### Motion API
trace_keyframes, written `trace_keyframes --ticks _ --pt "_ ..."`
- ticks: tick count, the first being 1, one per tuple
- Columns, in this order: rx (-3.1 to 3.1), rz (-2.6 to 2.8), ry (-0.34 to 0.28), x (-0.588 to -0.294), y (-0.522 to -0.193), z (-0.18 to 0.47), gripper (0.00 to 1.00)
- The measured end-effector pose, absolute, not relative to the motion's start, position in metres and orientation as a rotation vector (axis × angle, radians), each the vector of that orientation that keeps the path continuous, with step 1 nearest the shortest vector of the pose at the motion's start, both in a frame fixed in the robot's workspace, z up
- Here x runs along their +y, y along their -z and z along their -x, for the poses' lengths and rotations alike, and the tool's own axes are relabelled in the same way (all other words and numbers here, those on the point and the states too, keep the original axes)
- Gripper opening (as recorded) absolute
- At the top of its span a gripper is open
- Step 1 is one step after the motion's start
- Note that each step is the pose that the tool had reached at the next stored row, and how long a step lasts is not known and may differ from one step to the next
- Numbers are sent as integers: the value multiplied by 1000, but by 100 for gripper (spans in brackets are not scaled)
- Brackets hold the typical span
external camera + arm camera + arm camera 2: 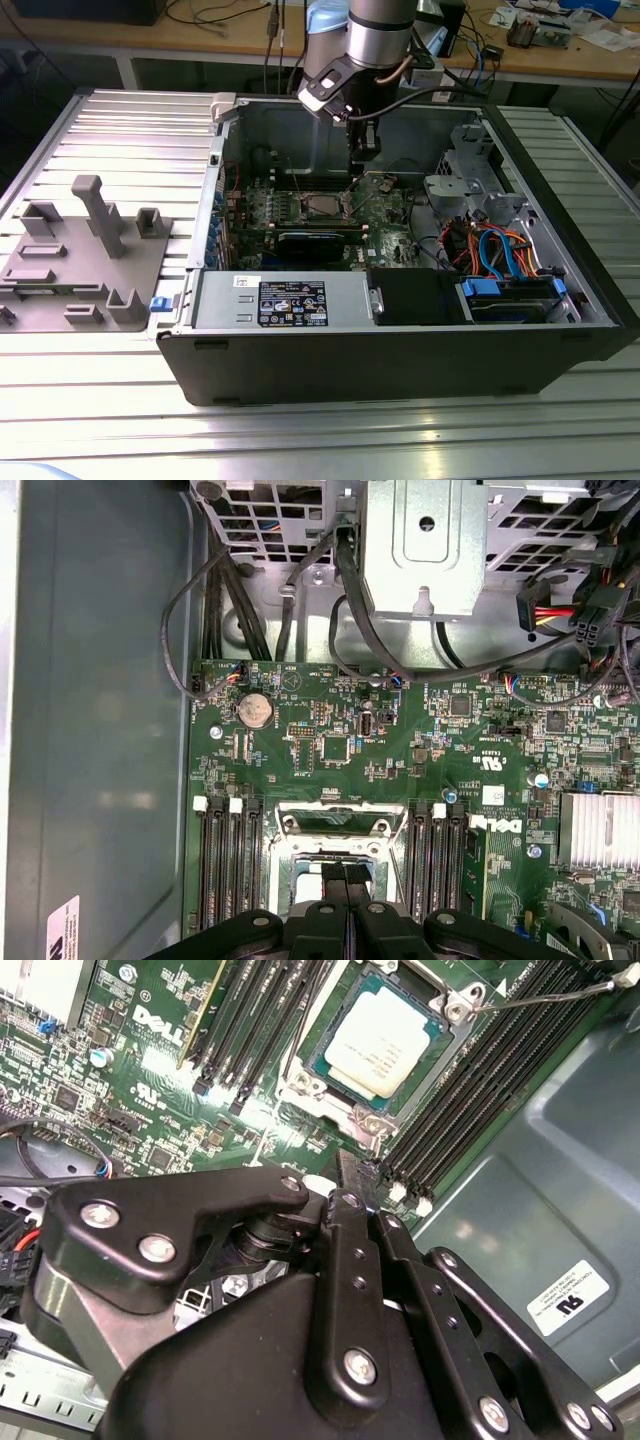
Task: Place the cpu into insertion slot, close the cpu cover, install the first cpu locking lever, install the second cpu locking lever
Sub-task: 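Close the cpu cover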
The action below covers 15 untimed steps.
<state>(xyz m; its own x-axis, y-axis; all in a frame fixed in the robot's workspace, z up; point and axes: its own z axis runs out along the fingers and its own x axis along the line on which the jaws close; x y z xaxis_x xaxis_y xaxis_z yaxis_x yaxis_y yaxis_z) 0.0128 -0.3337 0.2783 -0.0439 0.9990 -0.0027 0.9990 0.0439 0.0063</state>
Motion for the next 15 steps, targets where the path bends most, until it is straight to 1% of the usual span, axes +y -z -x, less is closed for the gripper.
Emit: trace_keyframes --ticks 15 --pt "2265 -2168 -4 -334 -278 -29 11"
